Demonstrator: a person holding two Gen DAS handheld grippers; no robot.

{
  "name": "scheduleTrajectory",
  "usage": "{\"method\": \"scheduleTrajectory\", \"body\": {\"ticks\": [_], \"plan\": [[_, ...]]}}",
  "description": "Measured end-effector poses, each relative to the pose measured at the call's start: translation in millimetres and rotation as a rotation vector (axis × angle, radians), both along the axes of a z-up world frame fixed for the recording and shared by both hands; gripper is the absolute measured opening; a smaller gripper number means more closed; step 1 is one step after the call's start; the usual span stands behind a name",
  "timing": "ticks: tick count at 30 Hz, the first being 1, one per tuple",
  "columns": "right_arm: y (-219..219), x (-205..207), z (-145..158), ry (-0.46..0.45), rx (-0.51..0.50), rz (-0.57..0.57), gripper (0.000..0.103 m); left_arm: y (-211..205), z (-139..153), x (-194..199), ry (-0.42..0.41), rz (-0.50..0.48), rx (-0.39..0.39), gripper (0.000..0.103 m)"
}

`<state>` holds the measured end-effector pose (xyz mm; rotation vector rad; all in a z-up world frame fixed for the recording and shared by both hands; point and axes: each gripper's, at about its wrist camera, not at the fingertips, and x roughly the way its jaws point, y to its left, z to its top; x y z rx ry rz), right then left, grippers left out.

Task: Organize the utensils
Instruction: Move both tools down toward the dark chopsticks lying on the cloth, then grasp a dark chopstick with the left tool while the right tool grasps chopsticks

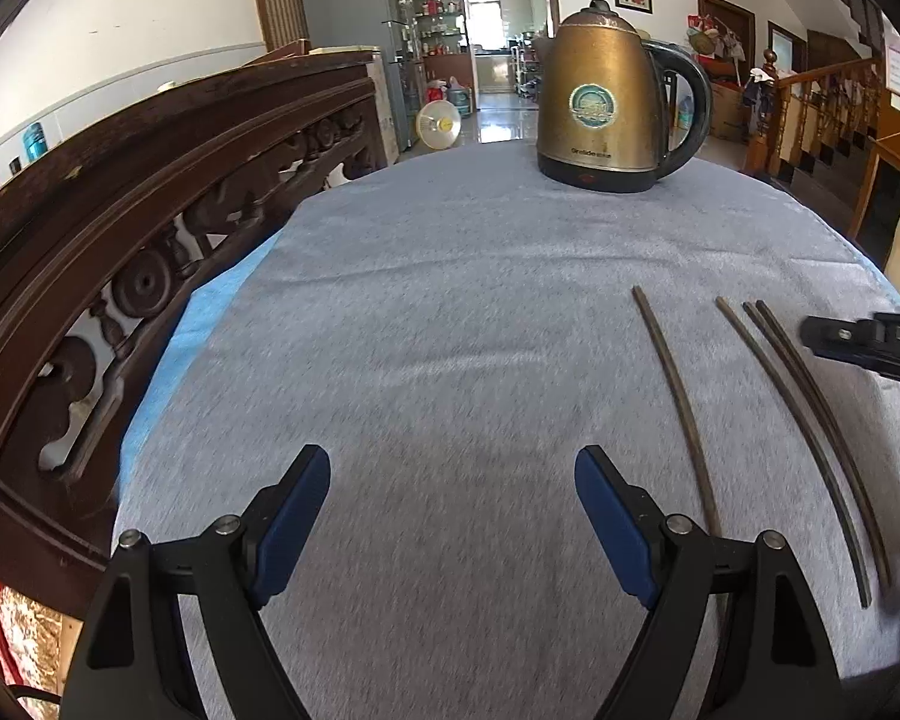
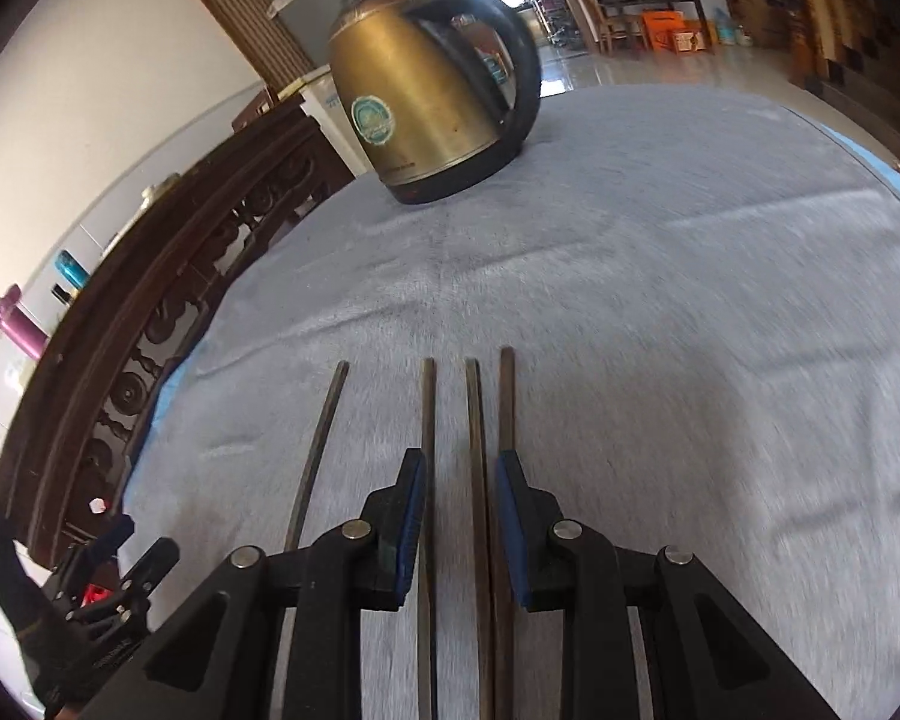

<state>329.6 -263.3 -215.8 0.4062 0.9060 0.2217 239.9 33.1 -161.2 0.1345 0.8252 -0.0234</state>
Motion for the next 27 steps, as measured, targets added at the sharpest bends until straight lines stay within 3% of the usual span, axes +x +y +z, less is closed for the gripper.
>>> {"method": "scheduleTrajectory", "body": {"ticks": [7,15,19,20,22,27], "plan": [[18.2,39.2,-11.2,0.034,-0.07,0.038,0.02,-6.1,-1.2,19.5,0.016,-0.033,0.0,0.084],[27.7,47.5,-12.8,0.095,-0.197,0.08,0.013,-14.1,-6.7,41.2,0.05,-0.107,-0.008,0.084],[30.9,42.3,-10.8,0.147,-0.239,0.109,0.013,-22.7,-11.0,61.9,0.117,-0.166,-0.049,0.084],[32.0,42.8,-11.2,0.149,-0.255,0.115,0.009,-25.6,-12.0,67.3,0.136,-0.179,-0.06,0.084],[39.1,43.5,-10.2,0.152,-0.322,0.137,0.008,-32.6,-13.3,79.0,0.18,-0.203,-0.084,0.084],[47.9,50.3,-9.4,0.169,-0.374,0.173,0.007,-57.3,-8.2,102.8,0.28,-0.269,-0.129,0.084]]}}
